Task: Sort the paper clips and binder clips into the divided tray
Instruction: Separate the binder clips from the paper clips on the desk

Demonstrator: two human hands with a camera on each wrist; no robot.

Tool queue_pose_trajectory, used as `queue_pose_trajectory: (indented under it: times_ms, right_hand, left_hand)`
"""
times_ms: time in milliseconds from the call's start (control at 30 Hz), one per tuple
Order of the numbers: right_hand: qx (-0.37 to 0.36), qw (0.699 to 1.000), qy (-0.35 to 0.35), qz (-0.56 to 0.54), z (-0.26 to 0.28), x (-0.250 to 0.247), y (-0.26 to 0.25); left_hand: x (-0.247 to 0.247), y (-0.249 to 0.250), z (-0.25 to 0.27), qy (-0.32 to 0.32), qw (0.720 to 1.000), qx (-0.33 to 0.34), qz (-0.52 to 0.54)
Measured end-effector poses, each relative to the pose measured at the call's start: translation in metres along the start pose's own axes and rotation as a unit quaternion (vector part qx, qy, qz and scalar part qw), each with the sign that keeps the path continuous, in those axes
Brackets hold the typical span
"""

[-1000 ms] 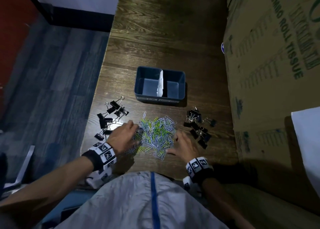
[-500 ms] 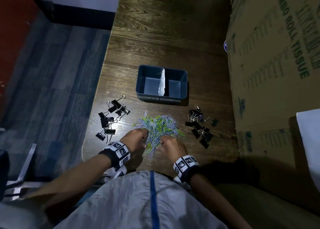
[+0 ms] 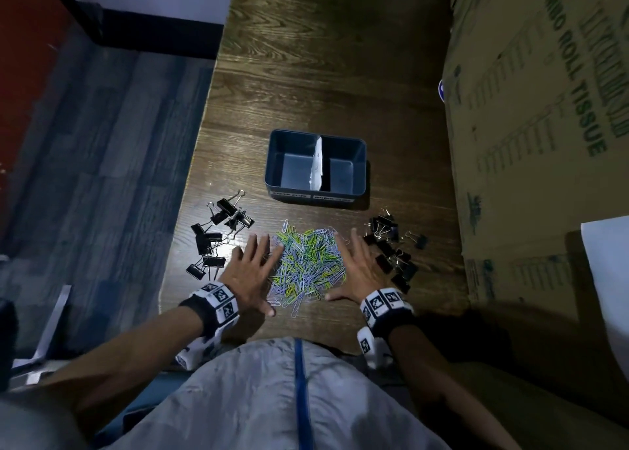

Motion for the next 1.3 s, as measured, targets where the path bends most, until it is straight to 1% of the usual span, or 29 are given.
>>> queue_pose_trajectory:
  times_ms: [67,100,233,300,400,467,533,567,600,633,700,767,800,867,900,933,967,1000,1067,1133,1167,1233,1300]
  right_hand:
    - [-0.008,0.999,-0.027,0.045,-0.005,0.011,-0.009]
    - [-0.01,0.998,-0.024,0.057,-0.006,0.015,-0.013]
    - [-0.027,0.997,0.055,0.044,0.001,0.014,-0.035]
    - [-0.047,0.996,0.077,0.024,0.004,0.015,-0.04]
    - [-0.055,0.996,0.063,-0.03,0.006,0.013,-0.032]
    - [-0.063,0.991,0.091,-0.071,0.007,0.0,-0.024]
    - [-0.062,0.985,0.115,-0.116,0.006,-0.013,-0.015]
    - [-0.047,0.984,0.097,-0.145,0.003,-0.015,-0.01]
    - [-0.023,0.983,0.064,-0.171,-0.001,-0.014,-0.005]
    - [0.001,0.982,0.033,-0.188,-0.005,-0.014,0.0]
    - [0.031,0.98,0.014,-0.194,-0.011,-0.02,0.005]
    - [0.044,0.981,0.02,-0.187,-0.012,-0.024,0.007]
    - [0.047,0.983,0.036,-0.172,-0.008,-0.027,0.006]
    - [0.047,0.986,0.106,-0.117,0.002,-0.027,0.008]
    - [0.054,0.984,0.14,-0.098,0.007,-0.024,0.01]
    - [0.075,0.981,0.153,-0.091,0.012,-0.02,0.013]
    - [0.103,0.979,0.148,-0.095,0.015,-0.014,0.018]
    - [0.132,0.977,0.128,-0.109,0.016,-0.007,0.021]
    - [0.161,0.973,0.1,-0.131,0.017,0.002,0.021]
    - [0.137,0.974,0.102,-0.146,0.015,0.003,0.011]
    - [0.116,0.976,0.1,-0.153,0.013,0.004,0.005]
    - [0.08,0.98,0.093,-0.154,0.012,0.002,-0.008]
    - [0.044,0.986,0.108,-0.116,0.013,-0.007,-0.016]
  left_hand:
    - [-0.002,0.01,-0.005,0.002,1.0,0.003,0.005]
    - [-0.006,0.014,-0.008,0.01,1.0,0.006,0.015]
    - [-0.022,0.025,-0.019,0.038,0.997,0.027,0.066]
    - [-0.029,0.027,-0.022,0.058,0.993,0.043,0.092]
    - [-0.034,0.025,-0.022,0.064,0.986,0.072,0.134]
    - [-0.041,0.02,-0.021,0.085,0.985,0.081,0.126]
    - [-0.055,0.015,-0.022,0.128,0.984,0.07,0.099]
    - [-0.062,0.013,-0.024,0.14,0.983,0.061,0.097]
    - [-0.066,0.011,-0.028,0.139,0.984,0.052,0.103]
    - [-0.068,0.009,-0.034,0.127,0.985,0.043,0.113]
    - [-0.063,0.009,-0.048,0.078,0.988,0.032,0.126]
    - [-0.059,0.015,-0.053,0.037,0.991,0.046,0.123]
    - [-0.058,0.021,-0.051,0.026,0.991,0.064,0.116]
    - [-0.057,0.033,-0.043,0.016,0.99,0.105,0.097]
    - [-0.057,0.037,-0.038,0.018,0.988,0.124,0.092]
    - [-0.058,0.039,-0.033,0.025,0.986,0.14,0.091]
    - [-0.058,0.038,-0.028,0.038,0.984,0.148,0.093]
    - [-0.057,0.035,-0.025,0.056,0.982,0.148,0.101]
    - [-0.053,0.02,-0.017,0.098,0.978,0.107,0.152]
    - [-0.041,-0.001,-0.009,0.118,0.96,0.046,0.249]
    - [-0.034,-0.009,-0.006,0.115,0.948,0.027,0.295]
    - [-0.024,-0.014,-0.001,0.096,0.936,0.028,0.338]
    - [-0.022,-0.012,0.001,0.087,0.94,0.05,0.325]
Point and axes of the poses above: each hand's wrist, its own z-axis away from the middle knuckle, its own x-axis out of the palm, y = z × x, the point moved 7 cm from there along -z, towards the middle knuckle, and after that the axes turned 7 degrees about -y, right-handed, at the moved point
